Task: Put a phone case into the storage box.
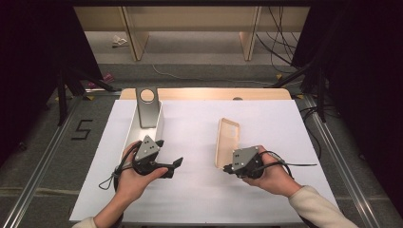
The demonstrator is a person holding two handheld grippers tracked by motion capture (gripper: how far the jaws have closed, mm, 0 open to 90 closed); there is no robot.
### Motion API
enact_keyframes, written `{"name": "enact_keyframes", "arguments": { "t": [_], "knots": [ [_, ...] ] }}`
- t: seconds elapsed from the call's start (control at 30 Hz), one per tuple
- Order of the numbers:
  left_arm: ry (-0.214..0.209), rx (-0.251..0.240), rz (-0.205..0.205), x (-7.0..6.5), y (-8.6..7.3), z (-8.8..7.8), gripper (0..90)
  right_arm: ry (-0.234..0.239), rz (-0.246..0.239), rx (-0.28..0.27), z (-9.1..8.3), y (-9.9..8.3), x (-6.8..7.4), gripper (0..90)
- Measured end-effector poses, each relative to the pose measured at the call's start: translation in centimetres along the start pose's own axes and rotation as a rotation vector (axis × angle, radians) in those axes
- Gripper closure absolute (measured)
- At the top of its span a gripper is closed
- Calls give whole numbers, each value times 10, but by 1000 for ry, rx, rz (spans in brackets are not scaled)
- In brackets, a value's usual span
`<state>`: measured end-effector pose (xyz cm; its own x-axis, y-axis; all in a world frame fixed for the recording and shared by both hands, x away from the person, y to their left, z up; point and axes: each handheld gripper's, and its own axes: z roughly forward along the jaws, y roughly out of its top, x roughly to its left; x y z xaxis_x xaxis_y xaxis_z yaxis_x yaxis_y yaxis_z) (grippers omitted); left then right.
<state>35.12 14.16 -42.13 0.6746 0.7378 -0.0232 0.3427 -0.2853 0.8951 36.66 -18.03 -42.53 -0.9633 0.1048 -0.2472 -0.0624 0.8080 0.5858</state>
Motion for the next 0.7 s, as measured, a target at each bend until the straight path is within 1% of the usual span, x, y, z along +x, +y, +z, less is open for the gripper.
{"name": "enact_keyframes", "arguments": {
  "t": [0.2,0.23,0.27,0.33,0.5,0.6,0.67,0.7],
  "knots": [
    [-19,13,-35,-3,11,9,105,9,-4,-8,-2,1,6,883],
    [-21,15,-32,-3,13,10,109,9,-11,-12,-2,2,7,884],
    [-23,17,-29,-4,17,13,110,9,-4,-7,-2,2,8,883],
    [-24,23,-24,-5,23,17,112,13,-14,-12,-2,3,10,883],
    [-14,48,-19,-7,39,30,138,17,-26,-12,-2,6,13,883],
    [-19,58,-14,-8,47,38,144,22,-26,-15,-1,7,15,883],
    [-33,64,-16,-10,54,44,147,22,-36,-20,-1,9,15,884],
    [-40,63,-24,-11,57,47,149,24,-33,-18,-1,9,16,883]
  ]
}}
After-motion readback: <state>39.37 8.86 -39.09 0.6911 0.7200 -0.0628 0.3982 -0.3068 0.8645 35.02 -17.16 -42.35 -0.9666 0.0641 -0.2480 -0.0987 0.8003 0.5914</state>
